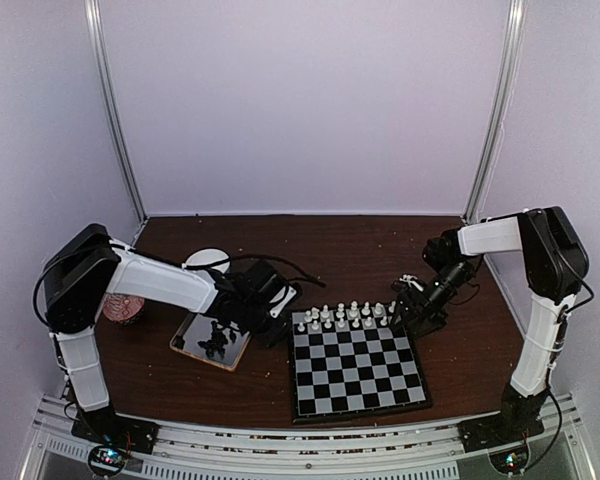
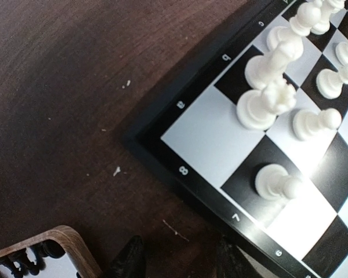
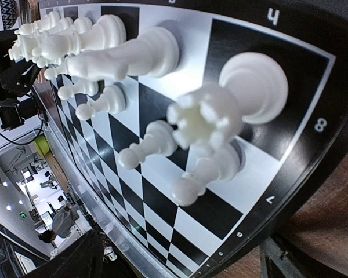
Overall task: Set up the chess pieces on the board
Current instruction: Move the chessboard to the center of the board.
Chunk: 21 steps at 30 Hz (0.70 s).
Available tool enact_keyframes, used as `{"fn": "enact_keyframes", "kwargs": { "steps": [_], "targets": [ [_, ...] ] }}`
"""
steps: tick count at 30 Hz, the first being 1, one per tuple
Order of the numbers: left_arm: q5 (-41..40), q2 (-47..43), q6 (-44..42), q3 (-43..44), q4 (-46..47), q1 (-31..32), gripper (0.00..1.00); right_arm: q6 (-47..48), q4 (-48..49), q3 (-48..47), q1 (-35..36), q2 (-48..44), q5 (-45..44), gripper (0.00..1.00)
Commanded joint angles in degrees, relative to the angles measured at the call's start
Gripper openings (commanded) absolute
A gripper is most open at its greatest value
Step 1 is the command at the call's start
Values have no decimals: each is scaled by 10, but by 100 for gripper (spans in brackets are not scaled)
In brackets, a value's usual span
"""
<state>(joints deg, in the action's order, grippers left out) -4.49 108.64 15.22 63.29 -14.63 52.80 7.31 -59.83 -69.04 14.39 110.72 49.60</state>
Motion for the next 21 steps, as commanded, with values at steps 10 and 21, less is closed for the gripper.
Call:
{"fn": "enact_keyframes", "kwargs": {
  "steps": [10, 21],
  "targets": [
    [-1, 15, -7, 51, 18, -12, 44, -4, -2, -61, -7, 39, 20, 92],
    [28, -77, -42, 102, -101, -16, 69, 94, 18, -59, -101, -90, -35, 96]
  ]
}}
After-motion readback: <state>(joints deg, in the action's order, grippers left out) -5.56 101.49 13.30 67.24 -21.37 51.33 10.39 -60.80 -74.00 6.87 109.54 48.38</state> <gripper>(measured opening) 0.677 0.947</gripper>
